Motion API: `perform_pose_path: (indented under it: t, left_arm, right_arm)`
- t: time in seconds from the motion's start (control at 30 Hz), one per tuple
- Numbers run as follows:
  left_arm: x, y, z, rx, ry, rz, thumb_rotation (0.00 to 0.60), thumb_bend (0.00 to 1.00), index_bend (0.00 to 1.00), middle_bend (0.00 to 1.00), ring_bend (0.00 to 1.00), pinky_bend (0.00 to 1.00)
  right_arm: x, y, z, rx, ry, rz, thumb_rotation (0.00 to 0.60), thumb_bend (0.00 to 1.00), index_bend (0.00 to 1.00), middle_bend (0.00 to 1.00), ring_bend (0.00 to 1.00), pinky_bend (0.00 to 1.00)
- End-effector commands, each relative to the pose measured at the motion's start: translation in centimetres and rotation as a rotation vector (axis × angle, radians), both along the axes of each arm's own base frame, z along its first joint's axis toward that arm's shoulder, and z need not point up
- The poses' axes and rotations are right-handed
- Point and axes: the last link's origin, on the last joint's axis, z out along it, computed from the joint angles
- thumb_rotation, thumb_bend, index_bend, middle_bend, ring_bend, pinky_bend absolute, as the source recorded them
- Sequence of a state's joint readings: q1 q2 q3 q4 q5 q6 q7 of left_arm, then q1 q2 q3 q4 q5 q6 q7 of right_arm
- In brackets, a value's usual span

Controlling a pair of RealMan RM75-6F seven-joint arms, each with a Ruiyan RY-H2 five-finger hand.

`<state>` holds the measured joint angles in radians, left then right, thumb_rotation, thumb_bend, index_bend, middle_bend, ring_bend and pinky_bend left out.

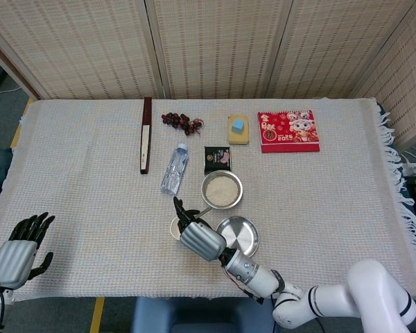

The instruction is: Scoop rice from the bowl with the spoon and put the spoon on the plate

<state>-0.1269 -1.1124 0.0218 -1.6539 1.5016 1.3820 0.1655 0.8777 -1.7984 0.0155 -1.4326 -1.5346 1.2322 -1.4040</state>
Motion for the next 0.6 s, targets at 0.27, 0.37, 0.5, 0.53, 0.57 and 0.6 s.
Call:
perform_pose_path:
  t: [0.27,0.37,0.5,0.53,0.57,0.6]
  left_arm:
    - [0.0,0.0,-0.3,-0.004,0.009,0.003,0.6,0.42,0.0,0.0,0.0,0.09]
    - [0.1,0.0,-0.2,-0.001,0.009,0.001,0.6,0.42,0.0,0.0,0.0,0.09]
    - [0.0,-0.1,-0.1,0.004,0.008,0.0,0.6,0.42,0.0,0.0,0.0,0.09]
    - [0.0,-0.1,-0.1,0.004,0.008,0.0,0.6,0.42,0.0,0.0,0.0,0.09]
    - [0.0,-0.1,0.0,0.004,0.008,0.0,0.6,0.42,0.0,0.0,0.0,0.09]
    - [0.0,-0.1,-0.1,0.003,0.008,-0.001,0.6,0.42,0.0,0.0,0.0,0.09]
  right_arm:
    - [-0.3,-1.4,2.5,-0.015,-0.09,-0.056,0.6,0.36,0.78,0.57,0.2,0.08]
    - [-1.1,-1.4,3.2,0.006,-0.132,-0.099,0.6,0.36,0.78,0.57,0.2,0.08]
    - [-3.8,-1.1,4.5,0.069,-0.225,-0.231,0.6,0.36,0.78,0.57,0.2,0.08]
    - [-4.5,-0.9,4.8,0.088,-0.25,-0.263,0.6,0.36,0.78,0.57,0.2,0.08]
    - [-5.5,-0.5,5.2,0.125,-0.29,-0.313,0.6,0.36,0.78,0.57,0.2,0.08]
    - [-6.3,-0.2,5.4,0.152,-0.32,-0.351,0.6,0.36,0.78,0.57,0.2,0.08]
